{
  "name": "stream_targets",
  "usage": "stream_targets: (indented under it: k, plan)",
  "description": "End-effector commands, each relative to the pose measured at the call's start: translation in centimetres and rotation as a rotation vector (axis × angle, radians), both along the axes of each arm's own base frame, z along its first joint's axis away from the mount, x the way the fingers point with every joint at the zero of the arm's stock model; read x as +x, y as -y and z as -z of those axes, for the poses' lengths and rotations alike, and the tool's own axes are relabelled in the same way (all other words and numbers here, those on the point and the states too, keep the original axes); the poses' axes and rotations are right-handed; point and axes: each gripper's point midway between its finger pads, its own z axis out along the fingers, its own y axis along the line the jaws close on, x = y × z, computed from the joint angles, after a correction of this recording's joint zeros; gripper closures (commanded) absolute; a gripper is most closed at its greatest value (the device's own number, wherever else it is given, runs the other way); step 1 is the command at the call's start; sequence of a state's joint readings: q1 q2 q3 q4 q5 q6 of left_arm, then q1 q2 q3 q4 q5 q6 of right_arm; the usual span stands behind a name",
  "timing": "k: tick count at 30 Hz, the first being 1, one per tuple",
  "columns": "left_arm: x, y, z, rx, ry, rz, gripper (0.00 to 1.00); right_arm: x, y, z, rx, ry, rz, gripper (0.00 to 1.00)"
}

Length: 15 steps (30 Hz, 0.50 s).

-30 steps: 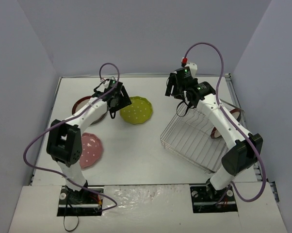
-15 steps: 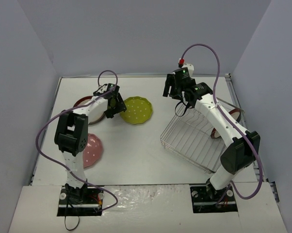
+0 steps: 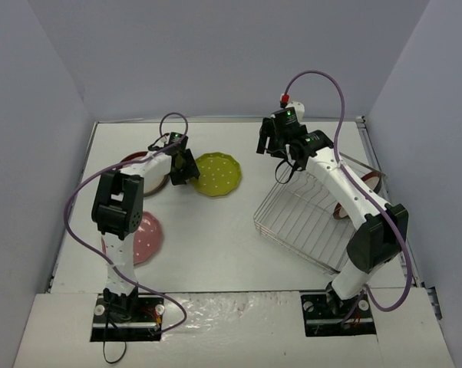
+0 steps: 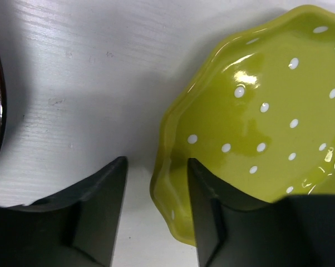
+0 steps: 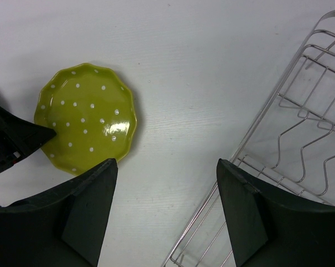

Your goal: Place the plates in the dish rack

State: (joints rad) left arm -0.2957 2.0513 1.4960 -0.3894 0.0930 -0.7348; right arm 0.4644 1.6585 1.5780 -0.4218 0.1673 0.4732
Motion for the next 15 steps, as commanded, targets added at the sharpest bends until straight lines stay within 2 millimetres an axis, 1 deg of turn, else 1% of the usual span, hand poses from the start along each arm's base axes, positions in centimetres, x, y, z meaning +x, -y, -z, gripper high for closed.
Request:
stream_targets:
  k: [1, 2, 5, 10, 15]
  plan:
    - [1.63, -0.41, -2.29, -0.036, 0.061, 0.010, 0.61, 0.70, -0.31, -0.23, 0.010, 0.033, -0.002, 0.32]
    - [1.62, -0.50, -2.26, -0.041, 0.060, 0.009, 0.64, 0.69, -0.28, -0.12, 0.009, 0.031, -0.001, 0.32]
    - [1.48, -0.69, -2.09, -0.046, 0.053, 0.008, 0.68, 0.69, -0.33, 0.11, 0.011, 0.028, -0.001, 0.32]
    - [1.53, -0.76, -1.67, -0.046, 0.042, 0.021, 0.68, 0.59, -0.52, 0.07, 0.015, 0.029, -0.006, 0.32]
    - [2.05, -0.32, -1.59, -0.068, 0.050, 0.060, 0.68, 0.46, -0.49, 0.29, 0.011, 0.026, -0.008, 0.32]
